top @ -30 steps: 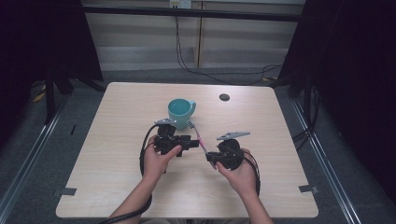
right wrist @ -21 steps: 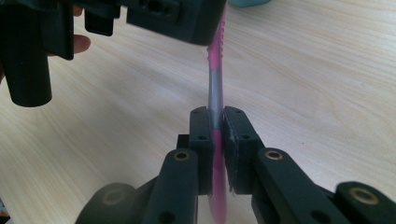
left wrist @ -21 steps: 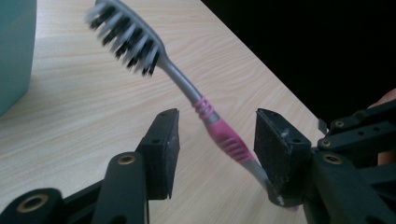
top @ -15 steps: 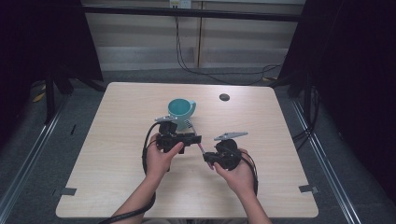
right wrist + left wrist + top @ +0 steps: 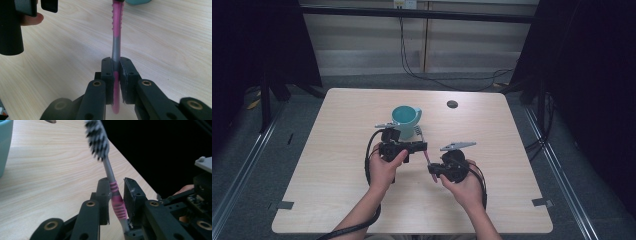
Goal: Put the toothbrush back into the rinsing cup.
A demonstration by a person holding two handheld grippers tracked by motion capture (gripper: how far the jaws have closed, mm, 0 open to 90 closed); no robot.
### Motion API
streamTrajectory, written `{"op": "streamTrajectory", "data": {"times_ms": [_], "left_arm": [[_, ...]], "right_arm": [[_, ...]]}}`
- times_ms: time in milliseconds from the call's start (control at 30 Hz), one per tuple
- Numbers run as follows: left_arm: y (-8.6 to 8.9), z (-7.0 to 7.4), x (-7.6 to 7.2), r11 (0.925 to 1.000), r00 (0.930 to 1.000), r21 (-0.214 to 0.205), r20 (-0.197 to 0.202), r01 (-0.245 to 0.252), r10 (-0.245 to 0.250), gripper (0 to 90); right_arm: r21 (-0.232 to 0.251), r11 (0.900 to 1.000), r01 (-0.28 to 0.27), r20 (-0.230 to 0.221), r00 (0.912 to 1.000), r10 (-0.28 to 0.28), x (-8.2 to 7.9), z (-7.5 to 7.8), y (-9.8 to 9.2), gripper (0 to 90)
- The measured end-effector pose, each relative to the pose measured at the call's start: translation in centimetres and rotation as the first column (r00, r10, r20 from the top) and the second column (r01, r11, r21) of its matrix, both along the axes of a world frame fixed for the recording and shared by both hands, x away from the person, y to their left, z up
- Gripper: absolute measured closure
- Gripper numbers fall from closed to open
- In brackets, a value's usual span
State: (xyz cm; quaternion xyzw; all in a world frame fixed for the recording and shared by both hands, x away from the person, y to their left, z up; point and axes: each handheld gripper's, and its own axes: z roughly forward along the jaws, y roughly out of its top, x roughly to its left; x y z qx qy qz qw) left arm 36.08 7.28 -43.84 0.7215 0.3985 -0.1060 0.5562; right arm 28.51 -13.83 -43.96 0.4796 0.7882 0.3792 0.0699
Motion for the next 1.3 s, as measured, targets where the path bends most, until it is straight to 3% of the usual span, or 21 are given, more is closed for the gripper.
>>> {"op": "streamTrajectory", "data": {"times_ms": [400,1067,1300], "left_arm": [[0.2,0.1,-0.1,0.9988,0.9999,-0.050,-0.014,-0.001,0.000,80.9],[-0.3,0.6,-0.3,0.9998,0.9998,-0.011,-0.001,0.018,-0.018,82.0],[0.1,1.1,-0.3,0.9997,0.9997,-0.008,0.005,0.022,-0.022,82.2]], "right_arm": [[0.060,0.9982,0.007,-0.017,0.9998,-0.006,0.1,-0.3,0.6,82.0],[0.068,0.9977,-0.004,-0.015,0.9999,0.005,0.0,-0.6,0.9,79.9],[0.038,0.9991,-0.017,0.020,0.9997,0.016,0.0,-0.2,0.9,69.6]]}}
